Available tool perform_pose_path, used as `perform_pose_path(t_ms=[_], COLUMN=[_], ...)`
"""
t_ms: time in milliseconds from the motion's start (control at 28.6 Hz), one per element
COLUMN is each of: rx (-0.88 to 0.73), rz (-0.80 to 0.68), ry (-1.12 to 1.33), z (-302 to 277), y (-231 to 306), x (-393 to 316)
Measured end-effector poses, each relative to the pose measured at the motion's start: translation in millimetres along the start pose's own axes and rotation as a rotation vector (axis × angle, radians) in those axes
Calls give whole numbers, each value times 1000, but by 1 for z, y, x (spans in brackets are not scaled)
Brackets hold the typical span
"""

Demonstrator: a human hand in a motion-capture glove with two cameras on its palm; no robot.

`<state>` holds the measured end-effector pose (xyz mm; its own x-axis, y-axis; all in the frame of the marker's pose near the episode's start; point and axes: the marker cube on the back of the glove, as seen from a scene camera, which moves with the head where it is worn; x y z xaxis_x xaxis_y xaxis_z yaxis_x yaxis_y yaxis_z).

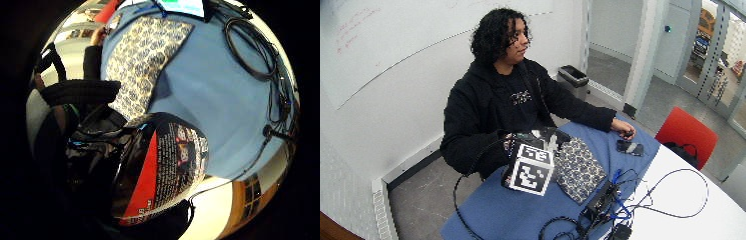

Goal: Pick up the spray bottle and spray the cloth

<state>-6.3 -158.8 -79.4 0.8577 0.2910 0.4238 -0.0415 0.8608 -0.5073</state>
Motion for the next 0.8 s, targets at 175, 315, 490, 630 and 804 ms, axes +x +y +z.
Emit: perform_pose_path(t_ms=[175, 315, 490, 630, 804], rx=[-186, -310, -430, -499, -572], rz=[166, 283, 390, 464, 531], ry=[119, 230, 330, 409, 463], z=[19, 35, 56, 71, 86], y=[-8, -16, -31, -43, -53], x=[-1, 4, 11, 19, 30])
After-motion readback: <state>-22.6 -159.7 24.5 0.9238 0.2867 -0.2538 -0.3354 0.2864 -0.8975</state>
